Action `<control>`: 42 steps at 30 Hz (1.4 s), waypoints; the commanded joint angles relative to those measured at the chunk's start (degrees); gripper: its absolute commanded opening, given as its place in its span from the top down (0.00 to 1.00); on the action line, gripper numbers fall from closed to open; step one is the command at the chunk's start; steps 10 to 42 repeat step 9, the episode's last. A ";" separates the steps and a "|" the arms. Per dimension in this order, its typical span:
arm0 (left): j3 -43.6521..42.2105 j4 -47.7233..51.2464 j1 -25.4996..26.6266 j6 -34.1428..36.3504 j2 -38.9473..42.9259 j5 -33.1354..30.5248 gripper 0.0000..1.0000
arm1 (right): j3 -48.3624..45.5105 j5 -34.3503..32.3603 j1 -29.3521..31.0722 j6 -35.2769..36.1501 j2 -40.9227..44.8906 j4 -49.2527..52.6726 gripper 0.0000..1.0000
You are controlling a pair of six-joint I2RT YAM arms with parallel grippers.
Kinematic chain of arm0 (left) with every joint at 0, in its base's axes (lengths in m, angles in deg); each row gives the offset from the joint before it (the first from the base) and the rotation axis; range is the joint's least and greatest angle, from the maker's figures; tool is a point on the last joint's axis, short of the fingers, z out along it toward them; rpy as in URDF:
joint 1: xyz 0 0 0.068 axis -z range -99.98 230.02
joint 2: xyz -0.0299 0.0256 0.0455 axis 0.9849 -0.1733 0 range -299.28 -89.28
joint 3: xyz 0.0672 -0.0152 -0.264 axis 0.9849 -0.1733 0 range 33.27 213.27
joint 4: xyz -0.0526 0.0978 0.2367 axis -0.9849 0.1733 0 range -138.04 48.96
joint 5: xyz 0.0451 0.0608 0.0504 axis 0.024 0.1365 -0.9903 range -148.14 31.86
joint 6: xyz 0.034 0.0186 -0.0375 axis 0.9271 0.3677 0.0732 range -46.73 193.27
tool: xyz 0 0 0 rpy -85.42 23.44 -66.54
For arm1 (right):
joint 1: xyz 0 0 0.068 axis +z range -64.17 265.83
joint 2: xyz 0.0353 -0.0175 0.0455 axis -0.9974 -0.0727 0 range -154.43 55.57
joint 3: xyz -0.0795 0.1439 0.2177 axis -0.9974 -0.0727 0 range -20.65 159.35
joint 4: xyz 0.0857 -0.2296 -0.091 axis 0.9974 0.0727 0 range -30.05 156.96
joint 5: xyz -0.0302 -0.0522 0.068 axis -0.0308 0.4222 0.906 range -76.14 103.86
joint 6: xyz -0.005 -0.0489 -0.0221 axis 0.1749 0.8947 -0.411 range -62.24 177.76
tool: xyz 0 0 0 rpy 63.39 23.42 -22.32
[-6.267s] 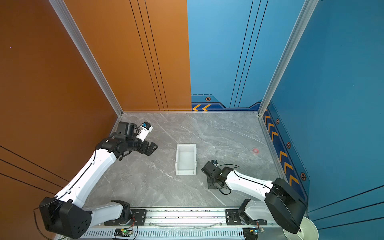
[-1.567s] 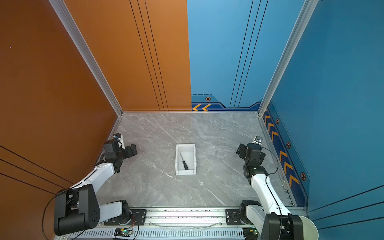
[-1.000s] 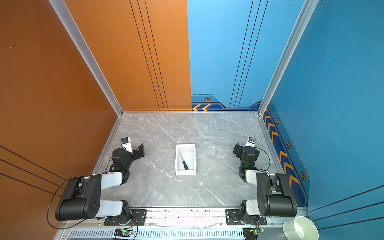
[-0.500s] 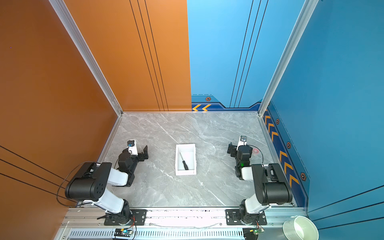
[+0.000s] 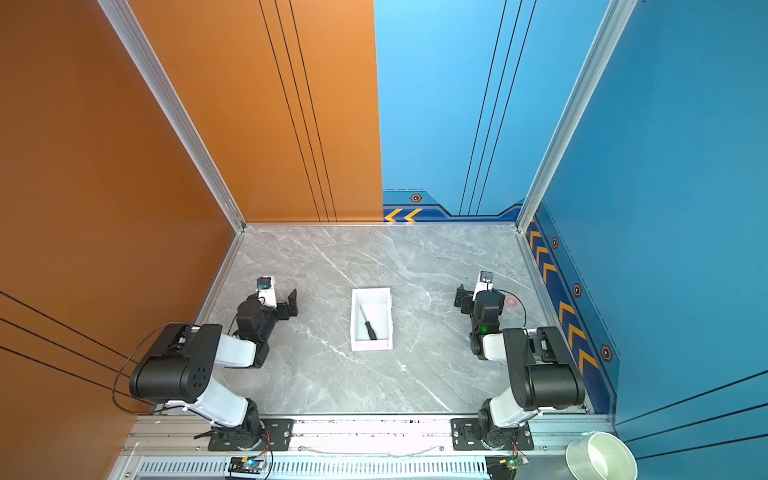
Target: Put the screwdriver in the bin
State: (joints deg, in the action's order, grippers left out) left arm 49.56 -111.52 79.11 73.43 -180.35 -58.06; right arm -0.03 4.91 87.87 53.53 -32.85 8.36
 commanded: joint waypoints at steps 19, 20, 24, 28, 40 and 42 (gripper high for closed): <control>1.28 1.61 -0.85 -0.21 0.99 2.74 0.02 | 0.74 0.63 0.00 0.93 -0.26 -0.64 0.00; 1.28 1.61 -0.85 -0.21 0.99 2.74 0.02 | 0.74 0.63 0.00 0.93 -0.26 -0.64 0.00; 1.28 1.61 -0.85 -0.21 0.99 2.74 0.02 | 0.74 0.63 0.00 0.93 -0.26 -0.64 0.00; 1.28 1.61 -0.85 -0.21 0.99 2.74 0.02 | 0.74 0.63 0.00 0.93 -0.26 -0.64 0.00; 1.28 1.61 -0.85 -0.21 0.99 2.74 0.02 | 0.74 0.63 0.00 0.93 -0.26 -0.64 0.00; 1.28 1.61 -0.85 -0.21 0.99 2.74 0.02 | 0.74 0.63 0.00 0.93 -0.26 -0.64 0.00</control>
